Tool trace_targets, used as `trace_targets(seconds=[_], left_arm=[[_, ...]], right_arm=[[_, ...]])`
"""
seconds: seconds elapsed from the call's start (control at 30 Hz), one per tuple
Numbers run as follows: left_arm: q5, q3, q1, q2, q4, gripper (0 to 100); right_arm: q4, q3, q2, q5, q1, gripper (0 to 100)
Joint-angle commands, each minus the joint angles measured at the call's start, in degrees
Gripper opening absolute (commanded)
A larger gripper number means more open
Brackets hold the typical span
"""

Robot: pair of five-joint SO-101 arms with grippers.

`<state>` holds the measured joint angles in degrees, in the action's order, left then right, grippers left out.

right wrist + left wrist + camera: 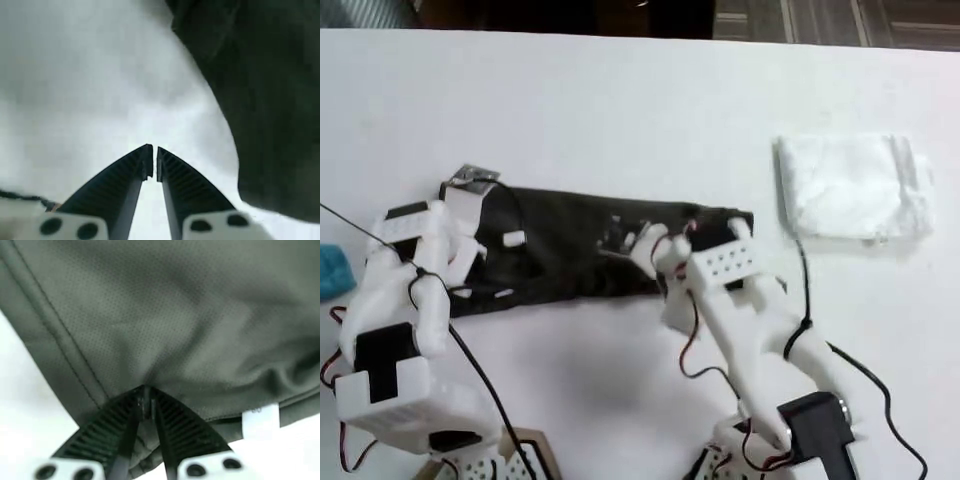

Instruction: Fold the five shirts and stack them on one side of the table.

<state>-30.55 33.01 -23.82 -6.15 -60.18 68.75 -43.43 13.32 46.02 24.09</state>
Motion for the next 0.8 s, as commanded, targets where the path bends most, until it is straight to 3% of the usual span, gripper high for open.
trace_targets(seconds=[0.0, 0.27, 0.47, 0.77], left_arm=[[-0.4, 0.2, -1.7, 0.0, 1.3, 3], [-0.4, 0.2, -1.7, 0.0, 1.3, 3], [-0.4, 0.1, -1.7, 0.0, 1.3, 3], [-0.4, 0.1, -1.7, 0.0, 1.3, 3]], right_arm=[[-11.9, -3.3, -0.2, 0.5, 0.1, 2.1], [-23.7, 3.7, -11.1, 0.3, -5.0, 2.1], [-24.0, 15.2, -13.5, -8.9, -8.5, 2.1], [-31.1, 22.6, -14.5, -15.2, -8.2, 2.1]])
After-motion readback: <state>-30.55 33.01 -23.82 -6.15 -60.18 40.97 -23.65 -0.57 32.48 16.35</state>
